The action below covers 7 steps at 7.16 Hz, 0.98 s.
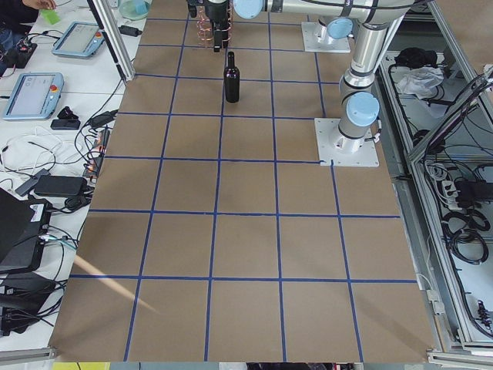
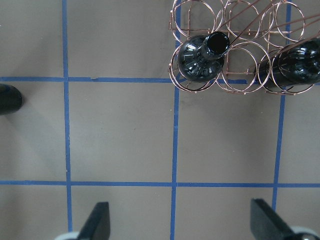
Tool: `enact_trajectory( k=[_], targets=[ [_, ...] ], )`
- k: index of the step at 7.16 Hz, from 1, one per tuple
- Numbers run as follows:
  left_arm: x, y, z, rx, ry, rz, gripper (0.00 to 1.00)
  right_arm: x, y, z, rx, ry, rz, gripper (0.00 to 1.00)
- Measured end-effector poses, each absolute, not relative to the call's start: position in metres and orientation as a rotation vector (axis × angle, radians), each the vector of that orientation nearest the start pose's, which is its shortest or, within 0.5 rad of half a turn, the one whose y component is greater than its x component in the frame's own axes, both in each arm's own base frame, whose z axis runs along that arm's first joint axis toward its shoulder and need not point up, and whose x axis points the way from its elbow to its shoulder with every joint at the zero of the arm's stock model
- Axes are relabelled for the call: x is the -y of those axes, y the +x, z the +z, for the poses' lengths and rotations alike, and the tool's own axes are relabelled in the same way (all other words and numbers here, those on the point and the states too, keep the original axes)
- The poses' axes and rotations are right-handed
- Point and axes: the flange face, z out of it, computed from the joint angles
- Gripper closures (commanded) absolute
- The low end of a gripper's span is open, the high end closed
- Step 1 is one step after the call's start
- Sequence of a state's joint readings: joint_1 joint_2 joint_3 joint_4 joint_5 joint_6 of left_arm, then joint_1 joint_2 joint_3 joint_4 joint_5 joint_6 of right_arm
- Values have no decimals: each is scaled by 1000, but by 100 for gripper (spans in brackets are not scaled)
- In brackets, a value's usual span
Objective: Place wine into wine basket
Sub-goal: 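Raise the left gripper away while the right gripper moves toward the bottle, then lower the right gripper over the bottle neck and close on it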
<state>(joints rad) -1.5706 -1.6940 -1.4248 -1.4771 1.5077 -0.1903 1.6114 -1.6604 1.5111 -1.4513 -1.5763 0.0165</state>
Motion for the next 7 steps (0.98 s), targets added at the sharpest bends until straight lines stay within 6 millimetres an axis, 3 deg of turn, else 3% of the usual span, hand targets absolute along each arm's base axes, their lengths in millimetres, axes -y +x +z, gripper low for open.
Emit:
enact_trajectory(
  k=[2,4,5,6,7],
  targets=[
    [571,-58,509,-3176,-348,-198,0,445,156,545,-3147,-44,-44,0],
    [575,-4,501,-3104,-339,-172,0,440,183,542,-3153,-10,-53,0],
    [574,8,500,-3070,-327,-158,0,436,204,538,-3147,44,-61,0],
    [571,14,500,-3040,-322,-143,0,433,239,529,-3141,80,-62,0],
    [569,18,495,-3012,-320,-112,0,431,285,513,-3139,92,-68,0]
  ],
)
